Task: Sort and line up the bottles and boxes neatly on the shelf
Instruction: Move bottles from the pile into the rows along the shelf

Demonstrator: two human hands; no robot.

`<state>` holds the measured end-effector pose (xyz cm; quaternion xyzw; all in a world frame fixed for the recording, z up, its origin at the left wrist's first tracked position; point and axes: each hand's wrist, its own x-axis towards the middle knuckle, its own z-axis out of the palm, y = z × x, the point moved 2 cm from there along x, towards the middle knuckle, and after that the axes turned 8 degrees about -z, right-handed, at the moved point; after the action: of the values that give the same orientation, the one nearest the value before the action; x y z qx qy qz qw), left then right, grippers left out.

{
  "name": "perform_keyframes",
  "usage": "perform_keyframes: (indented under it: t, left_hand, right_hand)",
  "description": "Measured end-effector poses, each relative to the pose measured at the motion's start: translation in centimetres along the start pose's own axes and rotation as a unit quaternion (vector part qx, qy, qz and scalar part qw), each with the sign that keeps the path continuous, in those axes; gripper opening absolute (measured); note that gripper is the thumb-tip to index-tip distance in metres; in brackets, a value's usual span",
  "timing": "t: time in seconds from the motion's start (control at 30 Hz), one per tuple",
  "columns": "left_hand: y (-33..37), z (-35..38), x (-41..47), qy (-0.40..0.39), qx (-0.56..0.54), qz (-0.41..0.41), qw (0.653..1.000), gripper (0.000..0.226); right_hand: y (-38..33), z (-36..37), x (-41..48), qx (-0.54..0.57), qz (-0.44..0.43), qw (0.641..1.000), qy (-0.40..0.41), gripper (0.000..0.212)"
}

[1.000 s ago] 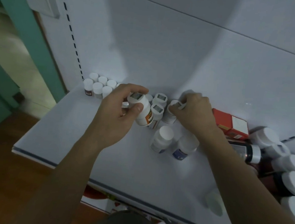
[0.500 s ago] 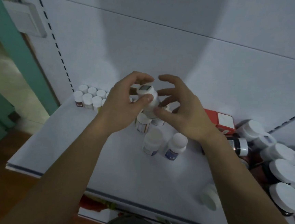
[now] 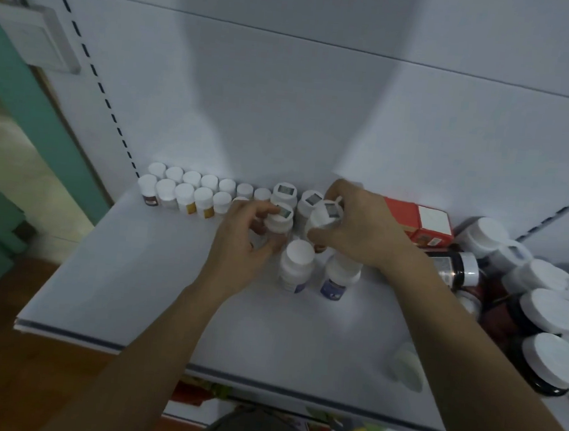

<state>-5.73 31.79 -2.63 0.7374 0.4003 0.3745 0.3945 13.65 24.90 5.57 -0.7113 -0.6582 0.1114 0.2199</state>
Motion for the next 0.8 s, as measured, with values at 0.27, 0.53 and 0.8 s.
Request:
perform_keyframes:
  t: [0.27,0.53,0.8]
  left_hand:
    - [-1.3,1.0,-0.4,0.014,0.072,0.028,0.997,0.058]
    - [-2.0,1.4,-0.8,0.013,0.081,0.046,0.996,0.057]
    - [-1.8,1.4,-1.3,0.007,0.080,0.044,0.996,0.060]
  right_hand:
    - [-0.4,2.9,1.2,-0.012,-0.012,1.000,-0.026,0.046]
    - [0.0,2.4,0.8,0.008,0.010,0.999,-0.046,0.048]
    - [0.2,1.1,-0.2,0.032,0.019,0.997,-0.067,0.053]
